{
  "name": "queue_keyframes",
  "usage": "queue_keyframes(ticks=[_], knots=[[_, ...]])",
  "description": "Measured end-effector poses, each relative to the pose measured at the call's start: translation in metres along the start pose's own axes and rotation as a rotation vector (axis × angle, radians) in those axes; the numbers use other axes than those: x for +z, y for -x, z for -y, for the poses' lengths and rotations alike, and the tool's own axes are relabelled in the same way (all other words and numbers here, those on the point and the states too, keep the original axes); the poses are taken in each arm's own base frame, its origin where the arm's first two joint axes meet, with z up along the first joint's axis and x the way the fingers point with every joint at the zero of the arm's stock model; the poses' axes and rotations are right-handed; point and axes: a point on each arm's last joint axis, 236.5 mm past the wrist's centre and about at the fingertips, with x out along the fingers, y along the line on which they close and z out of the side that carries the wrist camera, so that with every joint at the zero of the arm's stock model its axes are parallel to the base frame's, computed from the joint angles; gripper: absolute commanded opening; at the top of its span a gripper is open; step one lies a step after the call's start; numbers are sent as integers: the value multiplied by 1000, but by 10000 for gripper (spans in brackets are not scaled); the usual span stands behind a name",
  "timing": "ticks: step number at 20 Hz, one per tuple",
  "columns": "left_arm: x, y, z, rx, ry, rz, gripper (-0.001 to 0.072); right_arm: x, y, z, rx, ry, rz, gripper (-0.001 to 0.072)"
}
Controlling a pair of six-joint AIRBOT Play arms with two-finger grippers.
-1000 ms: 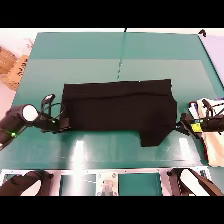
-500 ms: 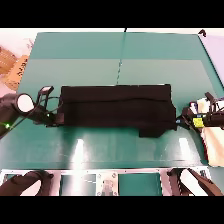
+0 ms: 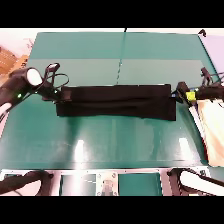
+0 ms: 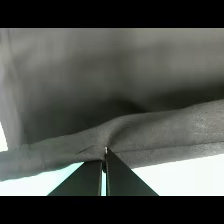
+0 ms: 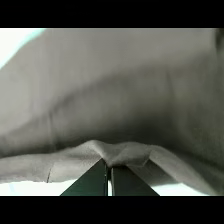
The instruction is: Fold the shirts.
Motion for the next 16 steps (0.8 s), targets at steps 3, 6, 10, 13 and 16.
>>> queue_keyframes(ticks=[3,6,10,13,16], knots=[[26,-28,-2,3,4,-7,23,31,-33,-3,-2,8,-23,21],[54,-51,-4,4,6,16,306,60,-68,5,-10,1,-40,21],[107,-50,-9,8,48,160,432,95,-92,14,-11,-4,-15,367],[138,-29,-24,18,97,238,431,120,-80,20,-3,14,19,459],[147,-8,-45,34,145,238,431,136,-55,36,2,55,27,552]])
